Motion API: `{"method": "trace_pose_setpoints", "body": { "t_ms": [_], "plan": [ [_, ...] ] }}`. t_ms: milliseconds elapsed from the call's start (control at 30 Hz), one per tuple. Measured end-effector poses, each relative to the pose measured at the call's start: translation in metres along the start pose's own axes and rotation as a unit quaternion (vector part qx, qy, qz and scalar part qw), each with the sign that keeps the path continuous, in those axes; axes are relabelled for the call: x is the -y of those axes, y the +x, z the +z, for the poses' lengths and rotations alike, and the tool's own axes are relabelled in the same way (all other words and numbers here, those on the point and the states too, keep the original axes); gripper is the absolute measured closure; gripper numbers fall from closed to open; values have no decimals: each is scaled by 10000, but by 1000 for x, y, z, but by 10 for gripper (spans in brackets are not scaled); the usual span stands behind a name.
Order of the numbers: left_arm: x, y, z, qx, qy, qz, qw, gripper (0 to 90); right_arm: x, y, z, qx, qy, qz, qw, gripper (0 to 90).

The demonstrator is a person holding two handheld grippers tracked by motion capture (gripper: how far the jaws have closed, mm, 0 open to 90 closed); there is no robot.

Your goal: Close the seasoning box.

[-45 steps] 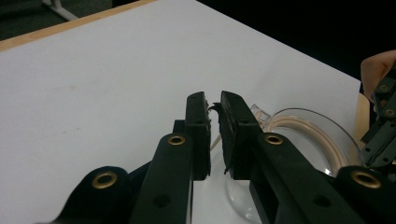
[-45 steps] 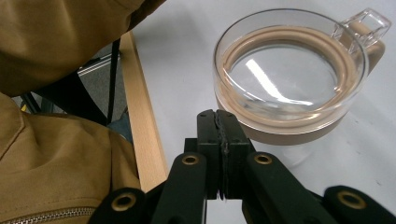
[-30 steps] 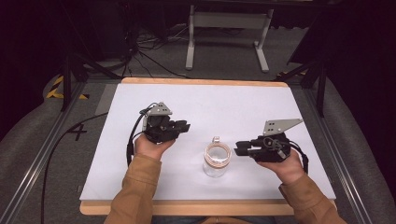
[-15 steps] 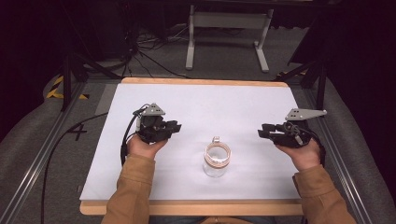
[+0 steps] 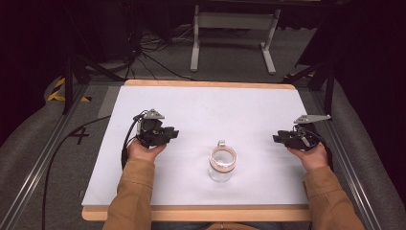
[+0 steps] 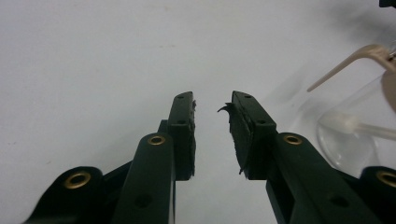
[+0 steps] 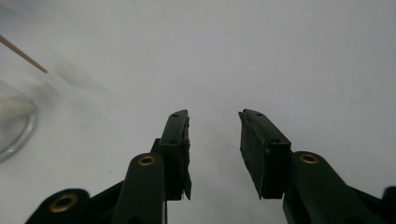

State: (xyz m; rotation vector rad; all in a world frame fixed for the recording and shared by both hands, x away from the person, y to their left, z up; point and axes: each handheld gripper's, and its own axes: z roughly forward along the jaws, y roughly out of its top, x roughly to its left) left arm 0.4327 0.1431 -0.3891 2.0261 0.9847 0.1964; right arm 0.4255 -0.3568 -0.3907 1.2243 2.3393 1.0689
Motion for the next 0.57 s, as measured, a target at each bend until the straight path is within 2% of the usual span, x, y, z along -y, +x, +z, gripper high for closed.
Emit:
{"method": "trace_pose_setpoints", "body": {
  "t_ms": [167,367,567],
  "plan": [
    [5,7,7,-13,124,-113,9999,692,13,-11,14,185,239,15,9995,619],
    [9,12,14,-120,271,-141,9995,678,20,-13,24,286,409,-25,9987,599],
    [9,11,14,-112,206,-168,9996,644,19,-13,20,269,280,-41,9992,558]
  ]
}}
